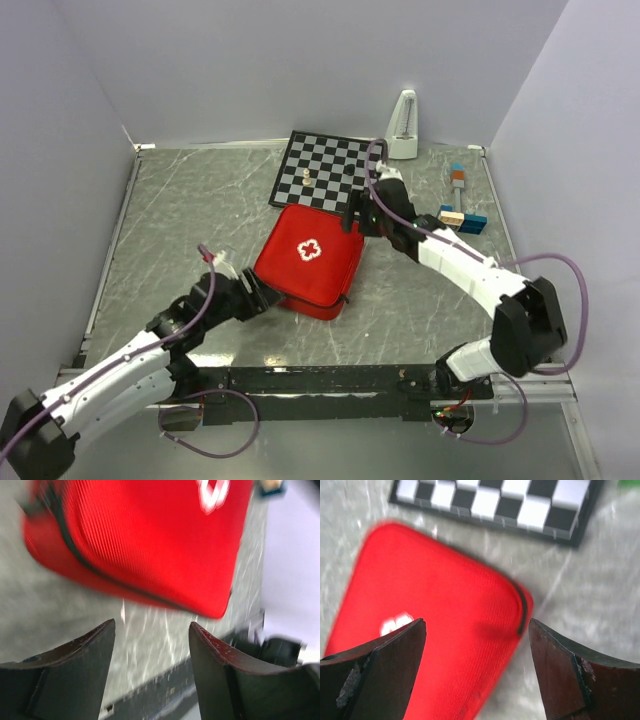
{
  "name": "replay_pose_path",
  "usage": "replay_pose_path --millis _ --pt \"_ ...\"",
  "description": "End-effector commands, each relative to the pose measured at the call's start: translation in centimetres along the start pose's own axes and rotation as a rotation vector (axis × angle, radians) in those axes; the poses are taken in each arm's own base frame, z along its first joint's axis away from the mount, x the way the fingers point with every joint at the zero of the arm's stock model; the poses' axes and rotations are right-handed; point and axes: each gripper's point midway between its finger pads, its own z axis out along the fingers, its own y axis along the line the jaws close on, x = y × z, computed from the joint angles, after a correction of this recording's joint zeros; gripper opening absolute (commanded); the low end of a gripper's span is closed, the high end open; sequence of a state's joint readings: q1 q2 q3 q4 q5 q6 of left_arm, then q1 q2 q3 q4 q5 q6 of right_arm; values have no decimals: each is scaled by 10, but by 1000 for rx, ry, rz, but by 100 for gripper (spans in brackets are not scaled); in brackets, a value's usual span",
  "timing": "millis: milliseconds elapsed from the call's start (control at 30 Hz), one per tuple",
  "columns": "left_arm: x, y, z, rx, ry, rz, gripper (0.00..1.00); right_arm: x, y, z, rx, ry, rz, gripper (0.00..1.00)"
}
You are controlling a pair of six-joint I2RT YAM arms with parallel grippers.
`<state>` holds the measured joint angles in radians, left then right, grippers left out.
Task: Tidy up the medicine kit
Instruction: Adjust the medicine box at the center of the board.
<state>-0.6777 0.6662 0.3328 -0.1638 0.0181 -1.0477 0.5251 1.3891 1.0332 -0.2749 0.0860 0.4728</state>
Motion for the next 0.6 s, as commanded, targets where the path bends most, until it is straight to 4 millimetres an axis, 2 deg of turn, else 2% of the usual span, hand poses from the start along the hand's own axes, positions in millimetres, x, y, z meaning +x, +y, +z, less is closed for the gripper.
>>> replay_pose_path --millis 0,33,167,200,267,300,367,433,567 --pt "26 -11 10 52 74 -54 65 -47 15 28 -20 -78 -18 88" --pt "30 -9 14 45 90 -49 65 -50 21 38 -26 -53 -27 87" --pt "28 -4 27 -24 100 2 68 -25 23 69 -46 41 -43 86" --pt "26 -3 29 -34 94 15 69 -17 28 72 -87 66 -52 86" --pt "26 0 34 -49 97 27 70 -2 27 81 -98 128 -56 85" --pt "19 2 38 -72 69 37 71 6 26 84 -88 155 -58 84" --pt "13 5 43 -98 53 59 71 16 21 84 -78 180 -53 84" --pt "8 7 49 -119 49 79 71 22 19 77 -87 175 -44 83" --pt "-13 5 61 -115 10 101 71 49 12 63 -98 212 -44 82"
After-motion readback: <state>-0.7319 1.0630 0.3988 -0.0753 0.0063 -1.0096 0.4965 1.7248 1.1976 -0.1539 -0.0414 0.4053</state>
